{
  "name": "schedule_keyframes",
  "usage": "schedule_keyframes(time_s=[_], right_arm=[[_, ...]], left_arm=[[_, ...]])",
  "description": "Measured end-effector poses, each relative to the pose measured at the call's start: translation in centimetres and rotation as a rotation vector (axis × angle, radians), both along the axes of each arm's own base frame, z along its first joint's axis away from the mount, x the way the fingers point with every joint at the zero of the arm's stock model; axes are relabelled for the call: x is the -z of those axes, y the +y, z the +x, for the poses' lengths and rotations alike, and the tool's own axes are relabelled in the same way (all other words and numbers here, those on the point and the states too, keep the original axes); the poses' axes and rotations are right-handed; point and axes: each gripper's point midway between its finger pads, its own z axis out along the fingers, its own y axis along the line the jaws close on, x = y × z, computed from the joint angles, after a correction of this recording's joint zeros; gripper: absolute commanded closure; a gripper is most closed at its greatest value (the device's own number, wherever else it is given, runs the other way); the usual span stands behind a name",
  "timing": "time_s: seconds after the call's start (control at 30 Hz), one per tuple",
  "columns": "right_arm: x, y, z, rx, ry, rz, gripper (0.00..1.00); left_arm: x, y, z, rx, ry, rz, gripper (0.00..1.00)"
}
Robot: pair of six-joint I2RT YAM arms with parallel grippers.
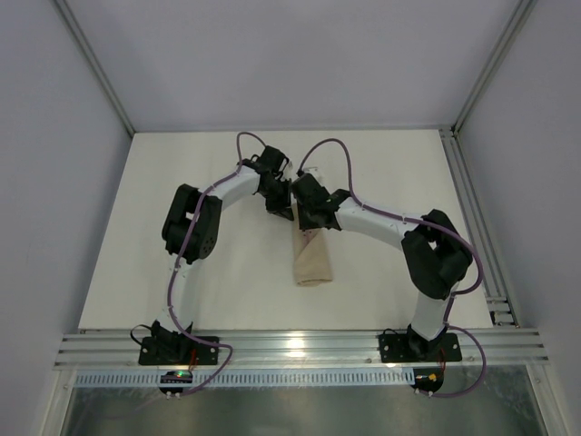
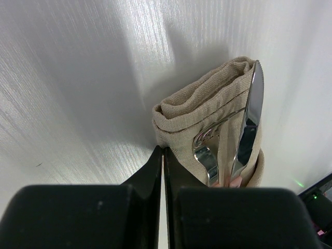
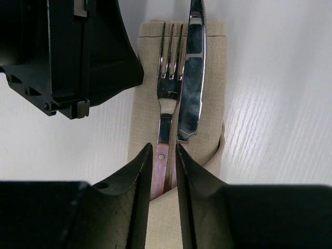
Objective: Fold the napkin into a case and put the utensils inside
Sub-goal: Insert the knife into the folded napkin.
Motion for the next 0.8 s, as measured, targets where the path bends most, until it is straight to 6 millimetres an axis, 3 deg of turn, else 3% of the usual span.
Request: schedule_keyframes(time_s=[0.8], right_arm=[[3.7, -1.8, -0.1, 0.041, 0.061, -0.069, 0.71]], left_arm=[[-0.1, -0.1, -0.1, 0.004, 0.004, -0.008, 1.0]])
